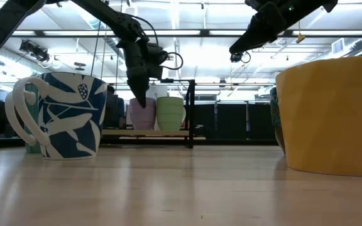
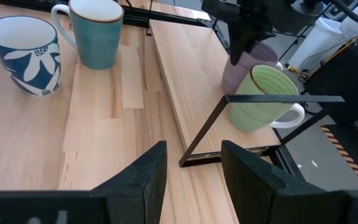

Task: Place coffee mugs
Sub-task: Put the purple patterned mug on the shelf

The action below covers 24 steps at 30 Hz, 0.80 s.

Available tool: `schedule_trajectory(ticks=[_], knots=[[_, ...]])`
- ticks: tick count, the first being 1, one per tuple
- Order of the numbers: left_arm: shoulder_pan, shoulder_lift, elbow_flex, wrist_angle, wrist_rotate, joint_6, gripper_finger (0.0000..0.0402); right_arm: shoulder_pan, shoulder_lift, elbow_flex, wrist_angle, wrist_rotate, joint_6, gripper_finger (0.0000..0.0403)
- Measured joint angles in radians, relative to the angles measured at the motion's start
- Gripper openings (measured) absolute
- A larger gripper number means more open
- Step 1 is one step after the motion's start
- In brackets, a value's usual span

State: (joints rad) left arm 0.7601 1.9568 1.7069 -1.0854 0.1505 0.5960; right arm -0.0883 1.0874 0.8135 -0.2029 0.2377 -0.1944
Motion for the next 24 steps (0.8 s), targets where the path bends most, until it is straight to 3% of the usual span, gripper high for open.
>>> schedule_trajectory(ticks=[10,24], knots=[[-0.001,0.000,0.000,-0.007,0.000,0.000,0.0051,0.001,0.000,0.000,0.000,0.000,0.000,0.0158],[-0.018,-0.003,0.017,-0.023,-0.034,-0.009,0.0146,0.000,0.000,0.000,0.000,0.001,0.000,0.0158]])
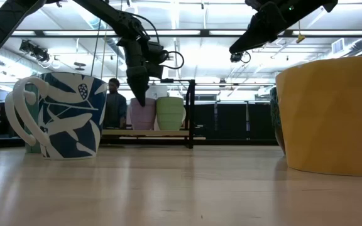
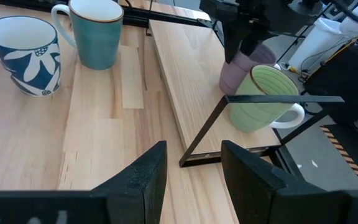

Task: Place coffee mugs
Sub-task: Put the purple patterned mug on the shelf

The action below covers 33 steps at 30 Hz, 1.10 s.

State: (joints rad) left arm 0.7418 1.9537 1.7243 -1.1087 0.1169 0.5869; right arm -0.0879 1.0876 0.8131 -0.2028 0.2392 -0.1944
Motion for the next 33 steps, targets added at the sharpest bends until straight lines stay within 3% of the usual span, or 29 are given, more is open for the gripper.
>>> schedule_trajectory(ticks=[5,10,21,28,33], knots=[[-0.007,-0.003,0.058,-0.035,-0.004,0.000,0.0158,0.000,0.000,0.000,0.000,0.001,0.000,0.0158],[-0.030,-0.003,0.118,-0.085,-0.072,0.009,0.0158,0.000,0.000,0.000,-0.001,0.002,0.004,0.0158],[-0.076,-0.004,0.217,-0.068,-0.042,0.035,0.0158,0.000,0.000,0.000,-0.012,0.002,0.001,0.0158],[-0.140,-0.003,0.198,-0.074,-0.026,0.290,0.0158,0.000,0.000,0.000,-0.017,0.002,0.001,0.0158],[-0.162,0.015,0.198,-0.065,-0.034,0.381,0.0158,0.000,0.000,0.000,-0.015,0.002,0.001,0.0158]])
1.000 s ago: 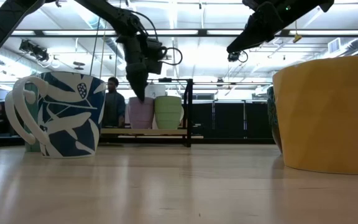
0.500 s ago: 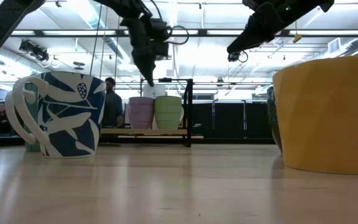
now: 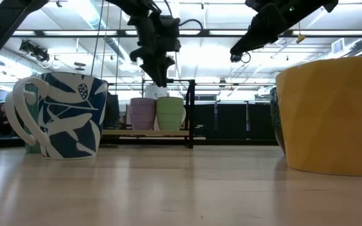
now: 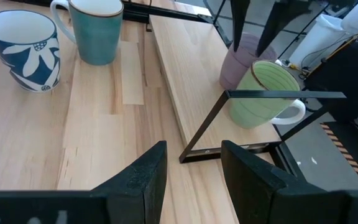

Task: Place coffee mugs
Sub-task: Put the purple patterned mug on the shelf

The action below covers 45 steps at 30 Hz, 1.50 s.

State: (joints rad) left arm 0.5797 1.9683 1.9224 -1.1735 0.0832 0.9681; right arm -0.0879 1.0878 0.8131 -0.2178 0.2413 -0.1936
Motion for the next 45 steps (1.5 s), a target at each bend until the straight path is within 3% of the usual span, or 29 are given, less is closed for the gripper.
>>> schedule_trajectory(ticks=[18,36,45], knots=[[0.005,0.121,0.000,0.085,-0.077,-0.013,0.0152,0.002,0.000,0.000,-0.004,-0.003,0.003,0.0158],[-0.002,0.122,0.000,0.107,-0.090,-0.046,0.0071,0.002,0.000,0.000,-0.002,-0.004,0.003,0.0158],[-0.007,0.122,0.000,0.107,-0.091,-0.122,0.0051,0.002,0.000,0.000,-0.002,-0.004,0.004,0.0158]])
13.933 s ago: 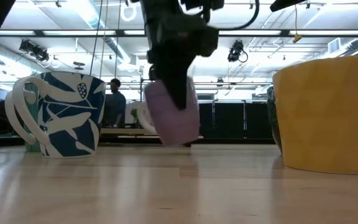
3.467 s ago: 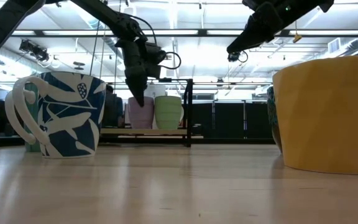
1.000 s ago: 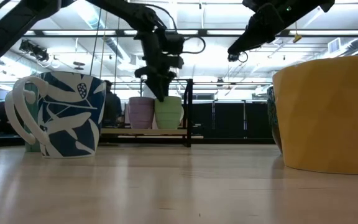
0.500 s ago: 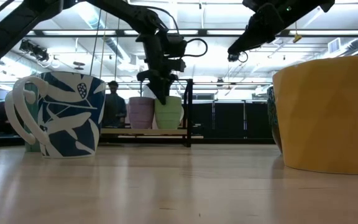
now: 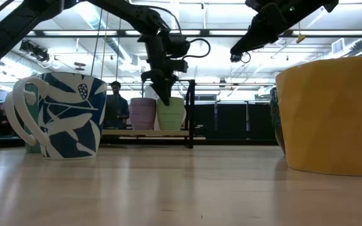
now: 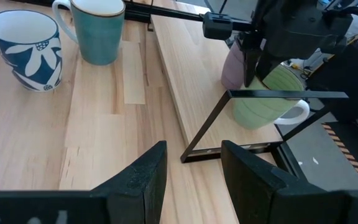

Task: Place coffee mugs
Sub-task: Put the purple patterned mug on the shelf

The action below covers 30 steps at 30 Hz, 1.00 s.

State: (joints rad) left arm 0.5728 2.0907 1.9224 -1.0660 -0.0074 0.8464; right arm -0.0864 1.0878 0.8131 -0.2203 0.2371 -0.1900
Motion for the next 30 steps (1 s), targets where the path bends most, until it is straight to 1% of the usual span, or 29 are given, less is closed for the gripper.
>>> schedule_trajectory(ticks=[30], knots=[[0.000,0.000,0.000,0.020,0.001,-0.236,0.0049,0.000,0.000,0.000,0.001,0.001,0.004,0.0158]])
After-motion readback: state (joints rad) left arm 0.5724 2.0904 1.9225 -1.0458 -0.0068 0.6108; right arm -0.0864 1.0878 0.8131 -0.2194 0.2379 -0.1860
